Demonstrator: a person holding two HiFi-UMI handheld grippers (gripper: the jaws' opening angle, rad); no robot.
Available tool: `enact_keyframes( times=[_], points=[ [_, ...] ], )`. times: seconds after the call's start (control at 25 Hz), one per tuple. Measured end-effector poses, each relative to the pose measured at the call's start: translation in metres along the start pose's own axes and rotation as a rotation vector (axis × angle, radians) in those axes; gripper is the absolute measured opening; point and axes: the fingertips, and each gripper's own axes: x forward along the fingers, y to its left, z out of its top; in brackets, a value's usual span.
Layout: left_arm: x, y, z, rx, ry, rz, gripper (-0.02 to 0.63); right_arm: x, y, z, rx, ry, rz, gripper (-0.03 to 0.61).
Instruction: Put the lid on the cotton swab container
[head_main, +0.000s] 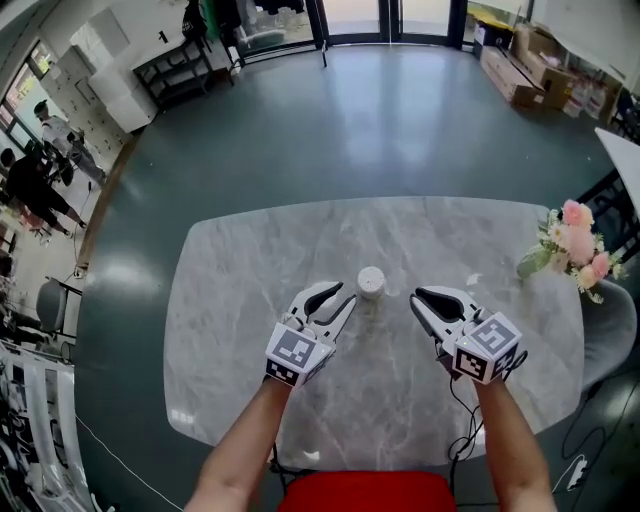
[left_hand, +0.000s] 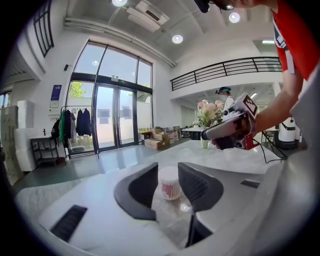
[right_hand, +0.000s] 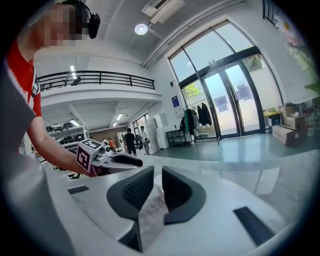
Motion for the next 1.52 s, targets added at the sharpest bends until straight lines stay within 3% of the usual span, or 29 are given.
enact_keyframes(
  times=[0.24,0.56,0.84,1.0,1.24,1.52],
  points=[
    [0.021,-0.005,-0.031,0.038,0.103,-0.079,0.242,0.02,-0.005,-0.027,-0.006,0.111,0.033,0.196],
    [0.055,-0.005,-0.066,0.065,0.248,-0.168,0.325,0.041,-0.021,-0.044,-0.079,0.192,0.038,0.23],
    [0.075,-0.006,-0.071,0.075,0.248,-0.205,0.33,0.05,-0.024,-0.047,-0.135,0.22,0.073,0.233],
    [0.082,-0.008,-0.07,0.089,0.236,-0.218,0.286,0.053,-0.023,-0.043,-0.144,0.195,0.088,0.233],
    [0.083,-0.01,-0.069,0.096,0.224,-0.209,0.272,0.063,-0.016,-0.032,-0.164,0.164,0.118,0.233],
    [0.083,-0.011,-0.069,0.091,0.226,-0.198,0.272,0.086,-0.007,-0.03,-0.226,0.203,0.129,0.213]
  ],
)
